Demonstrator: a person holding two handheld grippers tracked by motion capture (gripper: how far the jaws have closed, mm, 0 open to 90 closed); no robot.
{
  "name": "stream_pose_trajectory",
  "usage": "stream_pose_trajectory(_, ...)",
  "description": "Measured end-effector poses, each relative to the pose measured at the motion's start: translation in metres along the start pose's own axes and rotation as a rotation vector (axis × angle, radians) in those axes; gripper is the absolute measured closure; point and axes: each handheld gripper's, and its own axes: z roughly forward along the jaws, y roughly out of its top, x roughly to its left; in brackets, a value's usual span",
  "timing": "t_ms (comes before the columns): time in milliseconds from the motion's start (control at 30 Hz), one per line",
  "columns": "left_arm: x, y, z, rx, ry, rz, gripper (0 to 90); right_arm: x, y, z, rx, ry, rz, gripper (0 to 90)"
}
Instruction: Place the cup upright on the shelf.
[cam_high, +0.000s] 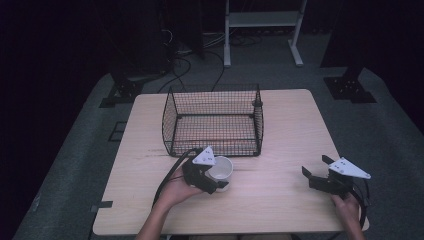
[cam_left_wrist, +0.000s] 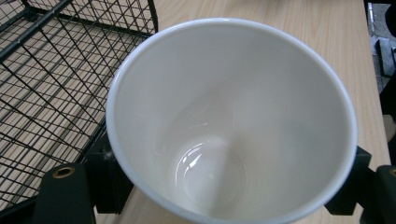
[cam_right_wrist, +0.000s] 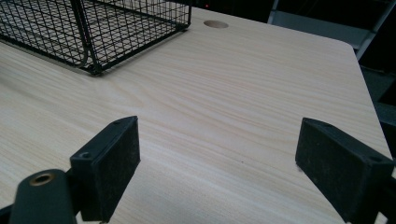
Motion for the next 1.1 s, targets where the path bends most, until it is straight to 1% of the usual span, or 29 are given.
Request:
stream_pose_trajectory(67,0.0,0.002,-0.001,-0.008,-0.004,-0.002,20.9,0.0,0.0,0.0,0.0,0.0,0.001,13.1)
stream_pose_trajectory(167,0.001,0.005,-0.003,-0.011,-0.003,0.005,20.9,0.0,0.0,0.0,0.001,0.0,0.0,13.1)
stream_pose_trajectory(200,0.001,0.006,-0.005,-0.012,-0.009,0.008,20.9,0.0,0.0,0.0,-0.001,0.0,0.001,13.1)
stream_pose_trajectory(333,0.003,0.008,-0.007,-0.017,-0.009,0.006,20.9,0.0,0.0,0.0,-0.001,0.002,0.001,13.1)
stream_pose_trajectory(633,0.006,0.014,-0.009,0.003,-0.017,0.013,21.0,0.0,0.0,0.0,-0.001,0.002,0.002,13.1)
stream_pose_trajectory(700,0.007,0.016,-0.01,0.002,-0.016,0.018,21.0,0.0,0.0,0.0,-0.002,0.002,-0.003,13.1)
stream_pose_trajectory(767,0.009,0.018,-0.011,0.005,-0.023,0.019,21.0,0.0,0.0,0.0,-0.001,0.002,-0.001,13.1)
stream_pose_trajectory(967,0.013,0.024,-0.015,0.003,-0.023,0.019,21.0,0.0,0.0,0.0,-0.001,0.002,0.0,13.1)
stream_pose_trajectory(1000,0.014,0.025,-0.016,0.006,-0.022,0.024,21.0,0.0,0.0,0.0,0.0,0.002,0.0,13.1)
stream_pose_trajectory(1100,0.017,0.028,-0.017,0.003,-0.03,0.026,21.0,0.0,0.0,0.0,0.0,0.001,0.0,13.1)
